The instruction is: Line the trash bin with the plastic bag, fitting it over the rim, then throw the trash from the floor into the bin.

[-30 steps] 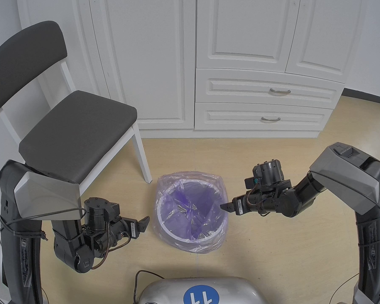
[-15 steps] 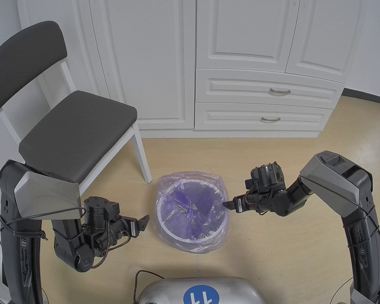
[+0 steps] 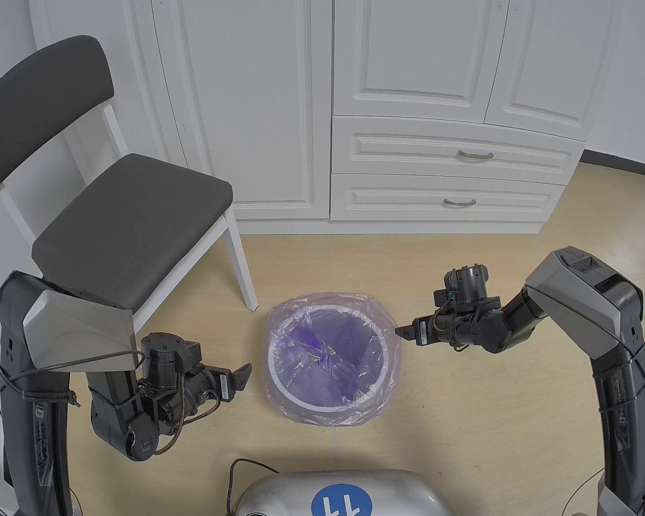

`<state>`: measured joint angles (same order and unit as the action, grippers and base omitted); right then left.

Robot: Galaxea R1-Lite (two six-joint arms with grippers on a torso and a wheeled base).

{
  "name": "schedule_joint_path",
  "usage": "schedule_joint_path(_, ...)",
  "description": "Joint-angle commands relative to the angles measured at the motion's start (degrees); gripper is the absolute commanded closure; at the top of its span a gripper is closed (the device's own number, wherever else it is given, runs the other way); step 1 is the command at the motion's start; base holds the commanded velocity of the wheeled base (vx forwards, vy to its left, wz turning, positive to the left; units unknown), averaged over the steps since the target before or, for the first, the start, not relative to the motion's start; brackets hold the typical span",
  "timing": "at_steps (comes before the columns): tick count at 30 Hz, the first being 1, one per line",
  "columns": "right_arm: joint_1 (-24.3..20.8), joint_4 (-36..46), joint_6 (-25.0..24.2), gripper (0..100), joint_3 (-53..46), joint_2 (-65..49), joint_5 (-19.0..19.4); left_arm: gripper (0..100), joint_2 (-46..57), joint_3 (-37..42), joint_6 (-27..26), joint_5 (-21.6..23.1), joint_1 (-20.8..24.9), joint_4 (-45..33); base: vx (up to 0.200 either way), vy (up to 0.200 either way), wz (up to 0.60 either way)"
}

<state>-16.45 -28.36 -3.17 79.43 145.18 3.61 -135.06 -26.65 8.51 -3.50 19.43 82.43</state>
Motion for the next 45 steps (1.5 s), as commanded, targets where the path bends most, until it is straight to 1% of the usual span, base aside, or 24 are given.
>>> schedule_joint_path(1, 0.10, -0.03, 0.01, 0, -0.24, -0.69, 0.08, 0, 0.06, 0.11, 0.02, -0.02, -0.01, 0.01, 0.000, 0.000, 0.00)
schedule_joint_path(6, -0.25, 0.14, 0.09, 0, 1.60, 3.45, 0.43, 0, 0.06, 0.11, -0.07, -0.02, -0.01, 0.10, 0.000, 0.000, 0.00)
schedule_joint_path(8, 0.01, 2.95, 0.09, 0, 5.38, 6.26, 0.52, 0, -0.29, -0.07, -0.07, 0.16, -0.01, 0.01, 0.000, 0.000, 0.00)
schedule_joint_path(9, 0.01, 2.95, 0.09, 0, 5.38, 6.26, 0.52, 0, -0.29, -0.07, -0.07, 0.16, -0.01, 0.01, 0.000, 0.000, 0.00)
schedule_joint_path(10, 0.27, 8.14, -0.08, 0, 10.04, 8.02, 0.70, 0, -0.56, -0.07, 0.02, 0.42, -0.01, 0.01, 0.000, 0.000, 0.00)
schedule_joint_path(11, 0.45, 9.37, -0.26, 0, 11.36, 8.46, 0.79, 0, -0.56, -0.07, 0.02, 0.42, -0.01, 0.10, 0.000, 0.000, 0.00)
schedule_joint_path(13, 0.89, 14.91, -0.26, 0, 19.18, 12.50, 1.14, 0, -0.64, -0.25, 0.02, 0.51, -0.10, 0.01, 0.000, 0.000, 0.00)
schedule_joint_path(15, 0.80, 18.25, -0.17, 0, 26.56, 16.72, 1.14, 0, -0.73, -0.33, 0.02, 0.60, -0.45, 0.01, 0.000, 0.000, 0.00)
schedule_joint_path(18, 0.62, 23.70, -0.08, 0, 35.16, 21.90, 1.14, 0, -1.08, -0.60, 0.10, 0.60, -0.54, -0.08, 0.000, 0.000, 0.00)
schedule_joint_path(21, 0.71, 26.95, 0.09, 0, 35.16, 23.04, 1.49, 0, -1.26, -0.77, 0.10, 0.60, -0.54, -0.08, 0.000, 0.000, 0.00)
schedule_joint_path(25, 0.80, 27.92, -0.08, 0, 35.16, 22.87, 3.42, 0, -2.14, -1.74, 0.10, 0.60, -0.62, -0.17, 0.000, 0.000, 0.00)
schedule_joint_path(31, 0.71, 27.92, -0.87, 0, 35.16, 22.52, 3.51, 0, -2.23, -1.83, 0.19, 0.60, -0.62, -0.08, 0.000, 0.000, 0.00)
schedule_joint_path(33, 0.54, 27.48, -1.14, 0, 35.16, 21.99, 2.90, 0, -2.14, -1.83, 0.19, 0.60, -0.54, -0.08, 0.000, 0.000, 0.00)
schedule_joint_path(35, 0.45, 26.77, -2.02, 0, 34.12, 19.53, 2.63, 0, -1.70, -2.18, 0.19, 0.69, -0.45, -0.69, 0.000, 0.000, 0.00)
schedule_joint_path(36, 0.36, 24.66, -3.07, 0, 29.55, 15.93, 2.63, 0, -1.26, -3.67, 0.19, 0.69, -0.01, -1.49, 0.000, 0.000, 0.00)
schedule_joint_path(37, 0.62, 23.43, -3.51, 0, 27.27, 14.52, 2.54, 0, -1.00, -4.73, 0.19, 0.77, 0.17, -2.28, 0.000, 0.000, 0.00)
schedule_joint_path(39, 1.15, 20.27, -4.30, 0, 21.64, 11.09, 2.81, 0, 0.06, -8.77, 0.19, 0.77, 1.22, -7.46, 0.000, 0.000, 0.00)
schedule_joint_path(40, 1.24, 19.74, -4.39, 0, 20.94, 10.74, 2.90, 0, 0.24, -9.47, 0.19, 0.77, 1.49, -8.69, 0.000, 0.000, 0.00)
schedule_joint_path(41, 2.38, 17.19, -4.30, 0, 17.95, 9.86, 2.98, 0, 1.64, -13.52, 0.19, 0.77, 3.24, -16.78, 0.000, 0.000, 0.00)
schedule_joint_path(43, 3.00, 14.38, -4.21, 0, 16.37, 10.39, 2.90, 0, 2.78, -19.76, 0.19, 0.77, 5.09, -27.15, 0.000, 0.000, 0.00)
schedule_joint_path(45, 3.17, 12.71, -4.13, 0, 15.93, 11.27, 2.90, 0, 2.52, -26.35, 0.10, 0.60, 5.97, -34.97, 0.000, 0.000, 0.00)
